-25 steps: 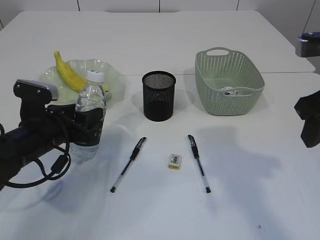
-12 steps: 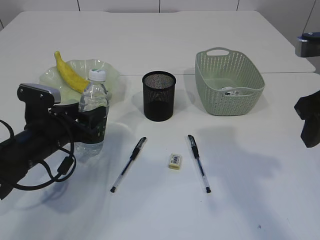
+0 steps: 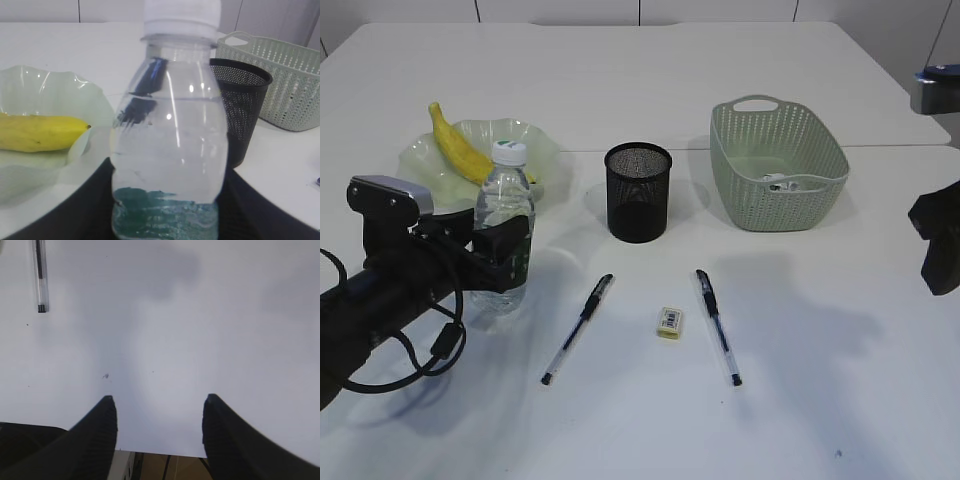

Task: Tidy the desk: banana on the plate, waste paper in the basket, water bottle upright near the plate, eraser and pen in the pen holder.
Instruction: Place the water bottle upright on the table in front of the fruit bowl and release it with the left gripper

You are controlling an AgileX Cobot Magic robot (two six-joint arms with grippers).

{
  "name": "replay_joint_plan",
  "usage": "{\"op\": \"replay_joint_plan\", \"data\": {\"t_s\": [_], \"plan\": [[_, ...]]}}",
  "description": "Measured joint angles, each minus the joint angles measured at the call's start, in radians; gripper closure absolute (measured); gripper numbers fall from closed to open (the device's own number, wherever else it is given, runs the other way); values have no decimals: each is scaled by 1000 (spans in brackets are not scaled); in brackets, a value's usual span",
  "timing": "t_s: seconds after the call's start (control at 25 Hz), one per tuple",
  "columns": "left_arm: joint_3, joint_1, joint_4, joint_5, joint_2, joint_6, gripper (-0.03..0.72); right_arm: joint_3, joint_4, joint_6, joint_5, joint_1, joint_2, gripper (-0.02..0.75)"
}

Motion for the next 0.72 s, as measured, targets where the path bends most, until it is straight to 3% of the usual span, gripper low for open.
{"op": "replay_joint_plan", "data": {"t_s": [0.72], "plan": [[67, 2, -40, -44, 2, 0, 317, 0, 0, 0, -6, 0, 0, 330]]}}
